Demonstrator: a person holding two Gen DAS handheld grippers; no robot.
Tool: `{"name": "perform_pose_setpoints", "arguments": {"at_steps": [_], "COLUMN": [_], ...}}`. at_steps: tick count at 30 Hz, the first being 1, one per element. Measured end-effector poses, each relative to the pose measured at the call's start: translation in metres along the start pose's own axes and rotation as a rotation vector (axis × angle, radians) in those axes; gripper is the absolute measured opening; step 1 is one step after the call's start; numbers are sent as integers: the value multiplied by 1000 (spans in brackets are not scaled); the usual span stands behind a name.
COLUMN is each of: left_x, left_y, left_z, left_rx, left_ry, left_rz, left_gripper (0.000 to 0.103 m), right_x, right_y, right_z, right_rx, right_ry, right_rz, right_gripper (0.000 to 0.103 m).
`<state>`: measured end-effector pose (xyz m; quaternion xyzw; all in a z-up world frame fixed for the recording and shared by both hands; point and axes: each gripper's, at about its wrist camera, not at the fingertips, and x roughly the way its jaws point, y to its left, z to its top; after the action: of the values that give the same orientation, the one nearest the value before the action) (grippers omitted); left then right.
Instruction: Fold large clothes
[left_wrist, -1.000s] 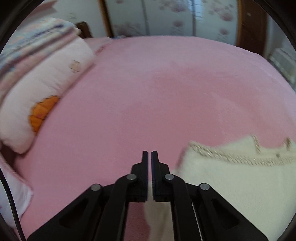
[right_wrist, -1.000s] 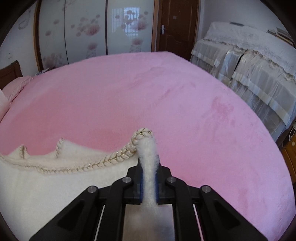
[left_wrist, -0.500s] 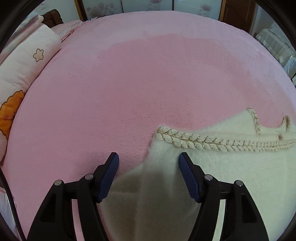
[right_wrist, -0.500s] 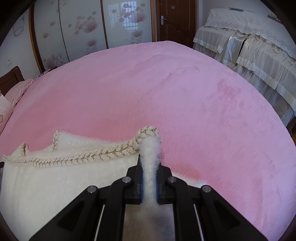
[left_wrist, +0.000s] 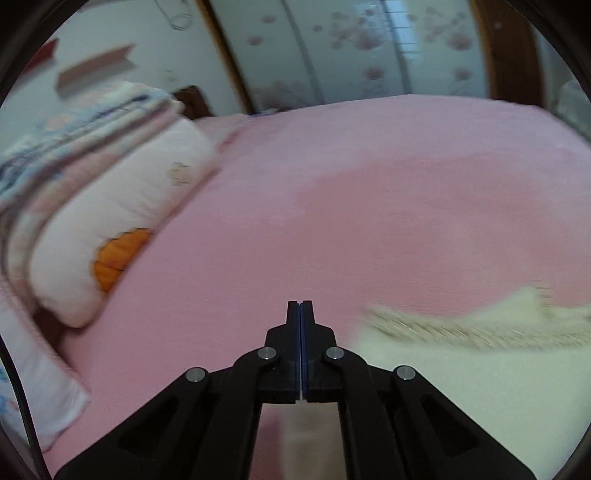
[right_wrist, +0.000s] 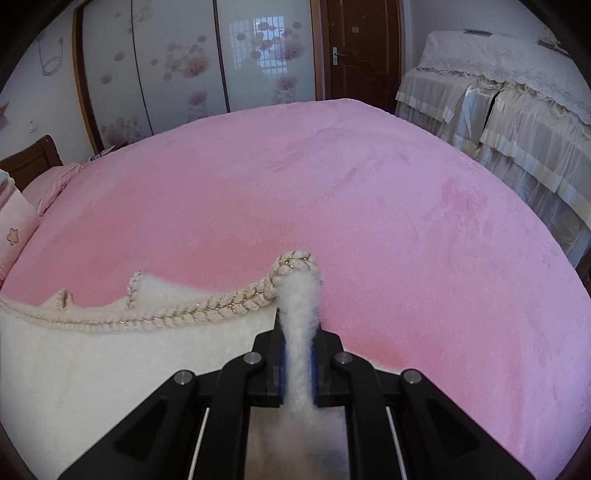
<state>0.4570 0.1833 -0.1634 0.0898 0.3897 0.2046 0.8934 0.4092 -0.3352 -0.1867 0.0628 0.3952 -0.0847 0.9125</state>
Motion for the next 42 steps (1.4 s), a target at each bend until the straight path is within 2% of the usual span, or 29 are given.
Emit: {"name": "perform_pose_setpoints", "arguments": {"at_steps": [2,4,7,8,10,12,14,15,16,17,19,21,23,25,27,29,31,33,37,38,39,40,42], "left_x": [34,53,53,50,40,25,0,-14,-30,-40,-67,-84,-97,-103,-105,-100,-96,-87,-67,-61,-56,-54,-51], "left_y": [18,25,17,15,11,9,5,1,-4,-7,-20,-33,-52,-68,-83,-85,-78,-69,-47,-41,-36,-30,-24], "left_z": [-8,-21,-31,-30,-26,-18,-13,-10,-8,-7,-11,-21,-41,-60,-82,-97,-104,-105,-106,-106,-107,-109,-112], "left_rx": [-85,-116,-80,-64,-52,-39,-13,-2,9,16,37,52,59,64,82,88,75,71,35,25,16,4,-15], "left_ry": [115,180,178,170,167,150,113,92,71,59,48,70,117,158,163,122,60,57,78,82,86,89,90], "left_rz": [20,13,-74,-83,-115,-122,-141,-165,-206,-236,-328,-398,-474,-505,-460,-421,-394,-368,-357,-350,-357,-368,-389], "left_gripper": [0,0,1,1,5,14,36,42,55,61,62,62,62,62,62,64,64,64,64,66,67,68,69], "right_x": [22,39,38,37,31,19,-2,-17,-28,-42,-61,-70,-74,-75,-76,-72,-66,-55,-27,-25,-22,-21,-21], "right_y": [-2,-8,-8,-8,-9,-17,-30,-38,-43,-47,-46,-33,-13,13,43,71,85,84,27,9,-9,-28,-52], "right_z": [-6,-12,-11,-10,-8,-5,1,5,7,10,13,9,-3,-20,-40,-59,-71,-74,-60,-57,-55,-54,-57], "right_rx": [-2,27,22,14,18,60,126,158,175,182,153,93,35,-14,-88,-170,-236,-267,-174,-142,-111,-69,-42], "right_ry": [69,128,131,134,136,128,92,62,34,2,-22,-6,24,52,50,42,16,-6,13,13,29,38,46], "right_rz": [-44,-27,-22,-24,-21,23,86,116,131,136,106,97,118,149,164,134,83,14,-87,-118,-123,-83,-177], "right_gripper": [8,9,13,16,24,31,32,33,33,33,33,33,33,33,33,33,33,33,24,0,0,0,0]}}
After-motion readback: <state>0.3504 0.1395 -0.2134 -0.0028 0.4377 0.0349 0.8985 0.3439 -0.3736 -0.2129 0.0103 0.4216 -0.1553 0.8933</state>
